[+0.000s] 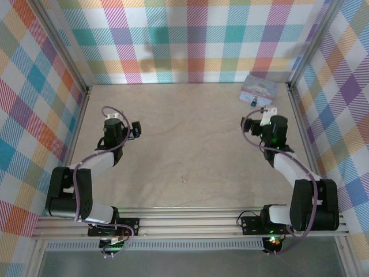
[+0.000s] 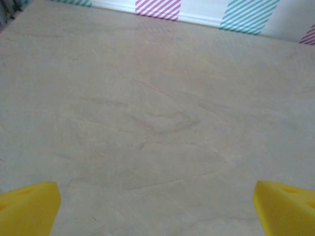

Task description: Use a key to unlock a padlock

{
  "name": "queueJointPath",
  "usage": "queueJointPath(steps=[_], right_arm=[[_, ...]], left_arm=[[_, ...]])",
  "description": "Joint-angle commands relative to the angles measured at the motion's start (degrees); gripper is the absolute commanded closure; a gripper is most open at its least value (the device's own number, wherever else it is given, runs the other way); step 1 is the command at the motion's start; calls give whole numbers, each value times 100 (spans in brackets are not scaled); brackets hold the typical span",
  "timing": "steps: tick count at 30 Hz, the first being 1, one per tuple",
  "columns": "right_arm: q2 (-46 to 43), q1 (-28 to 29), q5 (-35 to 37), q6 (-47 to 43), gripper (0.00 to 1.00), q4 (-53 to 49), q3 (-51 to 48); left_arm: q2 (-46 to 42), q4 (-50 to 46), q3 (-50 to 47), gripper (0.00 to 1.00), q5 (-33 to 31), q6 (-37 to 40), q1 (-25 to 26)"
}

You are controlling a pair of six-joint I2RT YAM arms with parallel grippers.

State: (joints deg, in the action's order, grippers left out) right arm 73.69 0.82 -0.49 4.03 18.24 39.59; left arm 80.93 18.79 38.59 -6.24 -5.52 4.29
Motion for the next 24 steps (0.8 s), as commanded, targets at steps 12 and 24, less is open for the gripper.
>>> queueJointPath(steps=[12, 24], right_arm=[[3711, 701, 1370, 697, 2, -4996, 5839], [7012, 875, 2356, -624, 0, -5943, 10177]], left_arm=[[-11, -2150, 900, 0, 1766, -1839, 279], [530, -2572, 1134, 0, 2029, -1735, 704]])
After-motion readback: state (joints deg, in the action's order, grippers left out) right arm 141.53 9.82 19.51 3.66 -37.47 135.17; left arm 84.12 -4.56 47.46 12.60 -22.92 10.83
